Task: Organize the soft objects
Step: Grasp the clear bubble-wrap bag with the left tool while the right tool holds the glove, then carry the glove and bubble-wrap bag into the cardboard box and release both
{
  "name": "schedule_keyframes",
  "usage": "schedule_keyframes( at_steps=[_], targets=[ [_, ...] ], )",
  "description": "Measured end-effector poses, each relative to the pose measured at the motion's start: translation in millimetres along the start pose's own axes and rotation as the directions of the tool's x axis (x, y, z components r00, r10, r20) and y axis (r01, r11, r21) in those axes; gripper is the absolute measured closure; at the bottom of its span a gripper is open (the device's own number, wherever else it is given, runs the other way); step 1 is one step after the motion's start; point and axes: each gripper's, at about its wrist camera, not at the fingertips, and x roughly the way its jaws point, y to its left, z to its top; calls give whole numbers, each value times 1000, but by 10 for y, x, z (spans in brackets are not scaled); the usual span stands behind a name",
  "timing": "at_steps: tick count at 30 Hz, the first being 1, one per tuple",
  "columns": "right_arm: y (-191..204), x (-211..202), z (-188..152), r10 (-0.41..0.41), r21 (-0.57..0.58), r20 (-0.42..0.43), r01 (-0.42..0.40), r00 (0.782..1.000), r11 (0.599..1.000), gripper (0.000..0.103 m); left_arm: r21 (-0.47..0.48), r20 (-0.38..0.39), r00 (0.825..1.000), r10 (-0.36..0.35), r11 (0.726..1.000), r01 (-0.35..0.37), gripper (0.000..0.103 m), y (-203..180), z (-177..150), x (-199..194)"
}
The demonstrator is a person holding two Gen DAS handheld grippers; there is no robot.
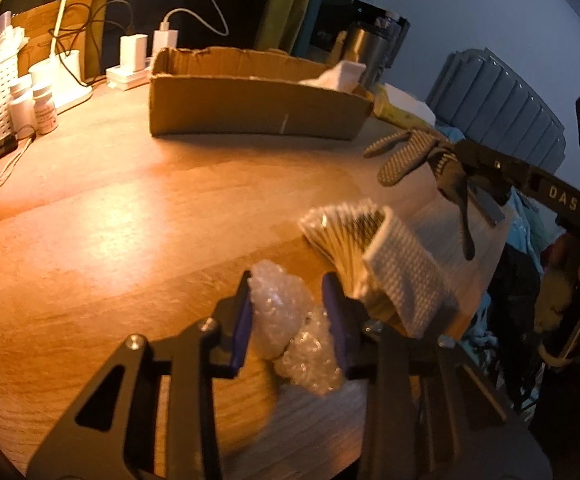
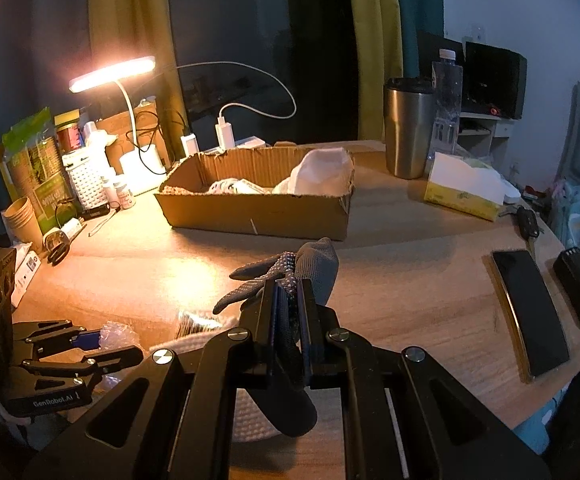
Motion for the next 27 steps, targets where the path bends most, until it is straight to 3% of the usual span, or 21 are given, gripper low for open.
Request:
schedule_keyframes(
  at_steps=[27],
  targets=[
    [21,107,594,51,-40,64,-48,997,998,92,-26,178,984,10,1000,-6,69,171,796,-408]
  ],
)
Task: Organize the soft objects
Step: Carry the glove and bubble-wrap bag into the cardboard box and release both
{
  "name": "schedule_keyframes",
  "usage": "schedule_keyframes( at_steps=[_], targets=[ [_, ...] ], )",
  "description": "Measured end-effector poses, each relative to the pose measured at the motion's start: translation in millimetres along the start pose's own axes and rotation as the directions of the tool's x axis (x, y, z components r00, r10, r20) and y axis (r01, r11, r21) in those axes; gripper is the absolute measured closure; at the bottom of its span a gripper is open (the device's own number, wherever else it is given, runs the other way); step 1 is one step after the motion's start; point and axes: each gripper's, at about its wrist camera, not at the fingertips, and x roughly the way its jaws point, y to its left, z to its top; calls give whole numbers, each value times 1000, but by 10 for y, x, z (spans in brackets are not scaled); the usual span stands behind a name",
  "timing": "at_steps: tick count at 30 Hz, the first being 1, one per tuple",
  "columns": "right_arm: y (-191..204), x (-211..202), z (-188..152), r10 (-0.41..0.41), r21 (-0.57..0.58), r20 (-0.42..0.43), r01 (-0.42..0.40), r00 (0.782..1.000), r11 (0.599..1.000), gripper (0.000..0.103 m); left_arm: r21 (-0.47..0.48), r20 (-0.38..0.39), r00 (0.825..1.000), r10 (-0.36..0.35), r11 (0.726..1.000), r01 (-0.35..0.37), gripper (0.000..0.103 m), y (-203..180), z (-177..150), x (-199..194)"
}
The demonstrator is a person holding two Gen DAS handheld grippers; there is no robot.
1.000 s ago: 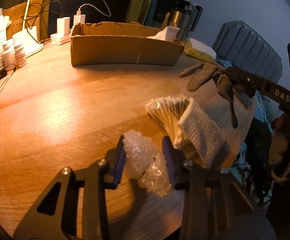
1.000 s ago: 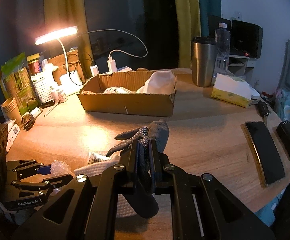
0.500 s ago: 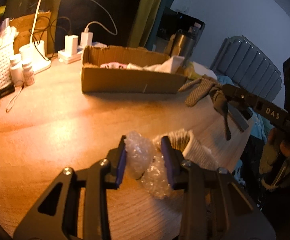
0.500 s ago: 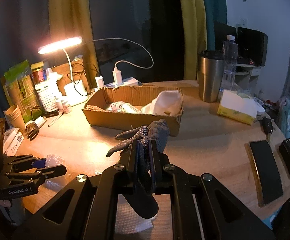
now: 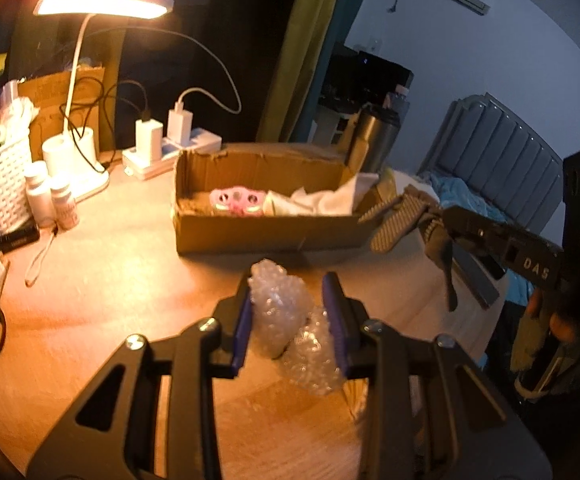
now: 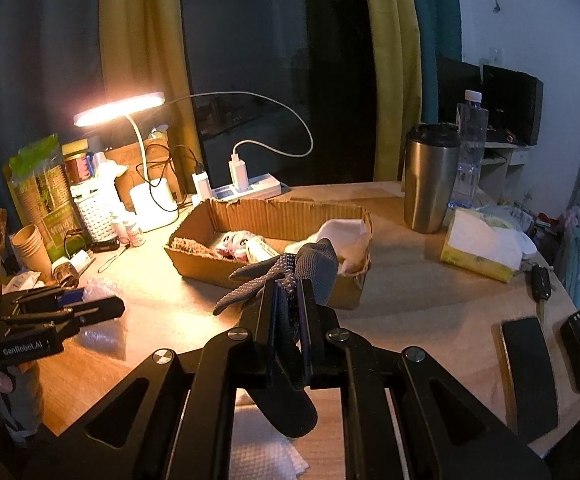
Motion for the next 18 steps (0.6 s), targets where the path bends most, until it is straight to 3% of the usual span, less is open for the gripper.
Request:
schedule_keyframes(
  at_steps=[18],
  targets=[
    [-68,245,345,31,-20,18,-30,999,999,92,21,75,997,8,1000,-9,69,44,553,153]
  ],
)
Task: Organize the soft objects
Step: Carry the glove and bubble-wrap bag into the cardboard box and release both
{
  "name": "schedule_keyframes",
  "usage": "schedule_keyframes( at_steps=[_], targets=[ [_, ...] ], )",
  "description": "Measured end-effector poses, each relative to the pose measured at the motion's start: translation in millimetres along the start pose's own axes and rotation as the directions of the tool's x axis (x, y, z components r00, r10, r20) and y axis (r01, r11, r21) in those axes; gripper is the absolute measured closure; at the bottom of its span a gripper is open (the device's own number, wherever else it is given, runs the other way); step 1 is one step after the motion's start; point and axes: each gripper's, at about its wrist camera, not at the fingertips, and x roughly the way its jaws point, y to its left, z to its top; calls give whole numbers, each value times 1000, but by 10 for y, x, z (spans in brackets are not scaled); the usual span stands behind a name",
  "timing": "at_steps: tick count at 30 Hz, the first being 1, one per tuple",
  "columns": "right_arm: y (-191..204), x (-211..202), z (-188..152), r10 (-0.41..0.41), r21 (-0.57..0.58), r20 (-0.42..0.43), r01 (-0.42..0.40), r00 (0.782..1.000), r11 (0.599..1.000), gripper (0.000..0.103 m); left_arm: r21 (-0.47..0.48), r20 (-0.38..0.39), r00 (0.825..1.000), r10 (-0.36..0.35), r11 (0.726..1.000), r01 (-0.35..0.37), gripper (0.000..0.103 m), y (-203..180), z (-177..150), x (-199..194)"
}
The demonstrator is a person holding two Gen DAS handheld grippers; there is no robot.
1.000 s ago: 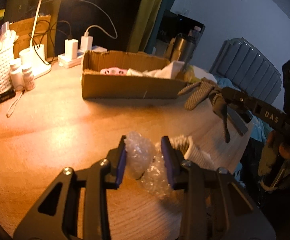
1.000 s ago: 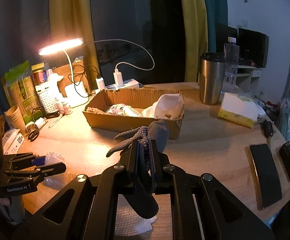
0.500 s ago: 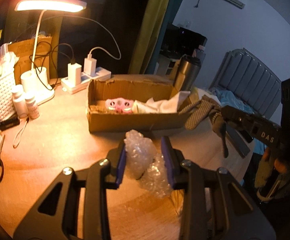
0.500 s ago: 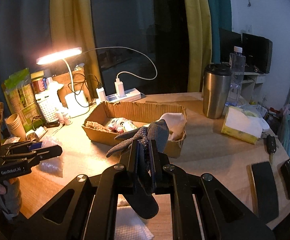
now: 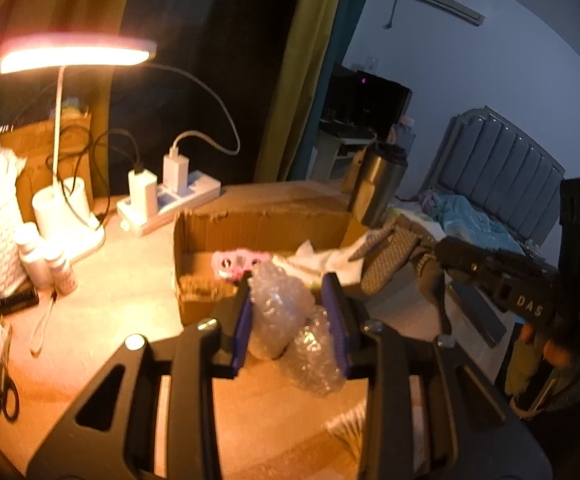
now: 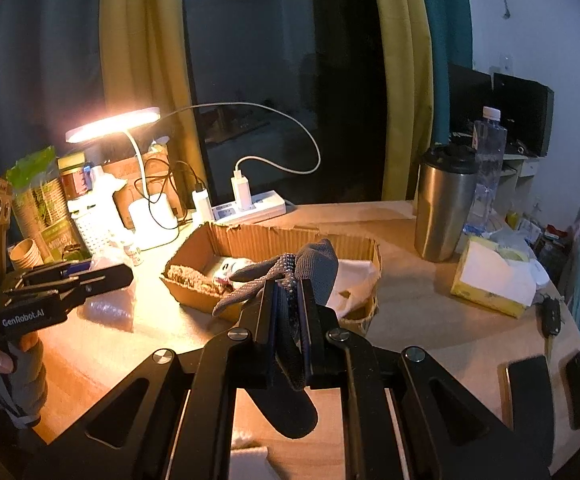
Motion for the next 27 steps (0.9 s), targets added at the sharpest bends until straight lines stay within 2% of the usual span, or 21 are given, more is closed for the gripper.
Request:
schedule_keyframes(
  at_steps=[10,19,27],
  targets=[
    [17,132,220,20,-29,14,-19,1000,999,92,26,75,997,7,1000,-9,69,-5,362,51],
    [-1,224,391,36,-47,28,-34,999,998,92,7,95,995,10,1000,-11,69,63,520,189],
    [-40,405,401,55,-32,16,-54,998,998,92,-7,90,996,25,1000,-25,69,113,582,371]
  ],
)
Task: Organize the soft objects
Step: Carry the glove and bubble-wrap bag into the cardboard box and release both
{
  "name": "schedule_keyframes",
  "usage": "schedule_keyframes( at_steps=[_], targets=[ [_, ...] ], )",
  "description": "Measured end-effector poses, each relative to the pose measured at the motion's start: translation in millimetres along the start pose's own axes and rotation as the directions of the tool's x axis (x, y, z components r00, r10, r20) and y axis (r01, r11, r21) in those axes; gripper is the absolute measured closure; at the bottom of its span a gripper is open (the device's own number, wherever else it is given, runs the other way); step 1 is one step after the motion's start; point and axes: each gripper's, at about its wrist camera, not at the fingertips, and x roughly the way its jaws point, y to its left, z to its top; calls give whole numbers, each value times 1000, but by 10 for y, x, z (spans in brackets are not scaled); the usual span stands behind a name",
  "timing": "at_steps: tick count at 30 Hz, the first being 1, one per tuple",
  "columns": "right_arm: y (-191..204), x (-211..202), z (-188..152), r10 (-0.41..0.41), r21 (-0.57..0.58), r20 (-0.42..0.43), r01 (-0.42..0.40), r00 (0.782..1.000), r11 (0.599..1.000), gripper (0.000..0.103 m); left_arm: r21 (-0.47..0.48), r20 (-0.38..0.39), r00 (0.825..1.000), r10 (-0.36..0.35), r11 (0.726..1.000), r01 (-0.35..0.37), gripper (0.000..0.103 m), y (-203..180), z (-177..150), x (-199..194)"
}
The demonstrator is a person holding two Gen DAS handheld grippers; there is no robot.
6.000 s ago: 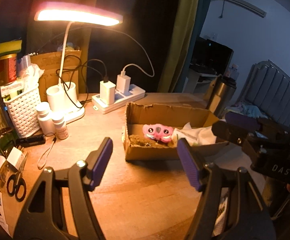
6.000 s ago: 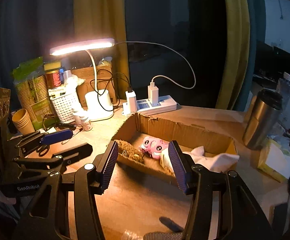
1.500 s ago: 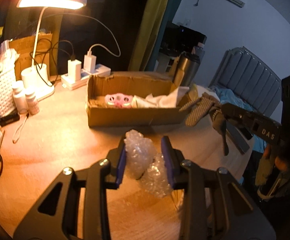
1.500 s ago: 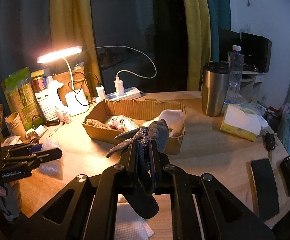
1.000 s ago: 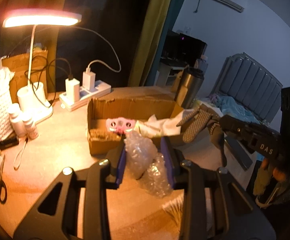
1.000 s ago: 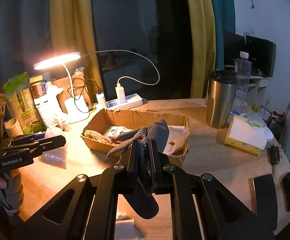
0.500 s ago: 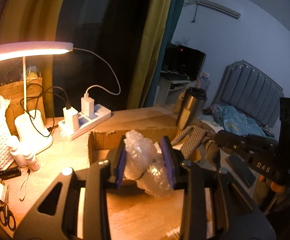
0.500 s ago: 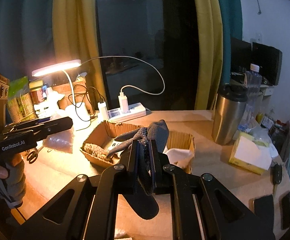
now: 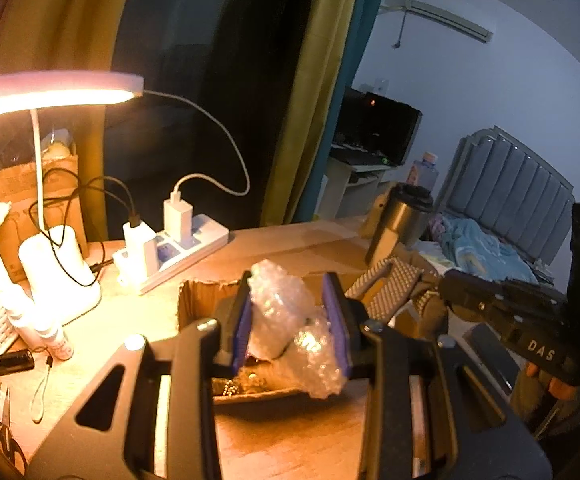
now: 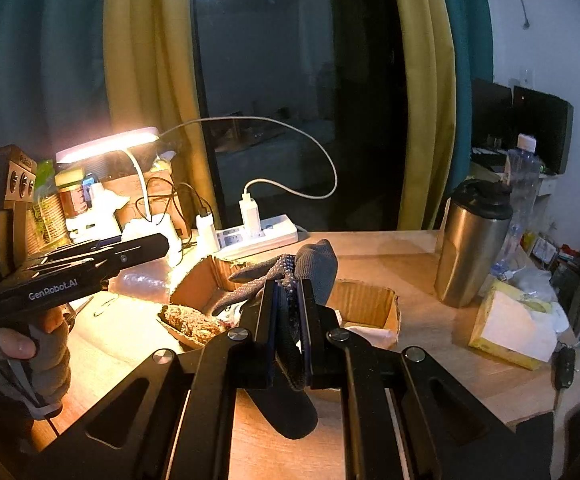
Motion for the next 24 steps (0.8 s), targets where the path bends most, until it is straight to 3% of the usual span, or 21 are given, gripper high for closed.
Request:
schedule_keyframes(
  at_steps=[24],
  targets=[
    [-318,904,-105,47,18,-125,-45,991,999,92,-52,-97,993,73,996,-78,67,286,-232,717]
  ],
)
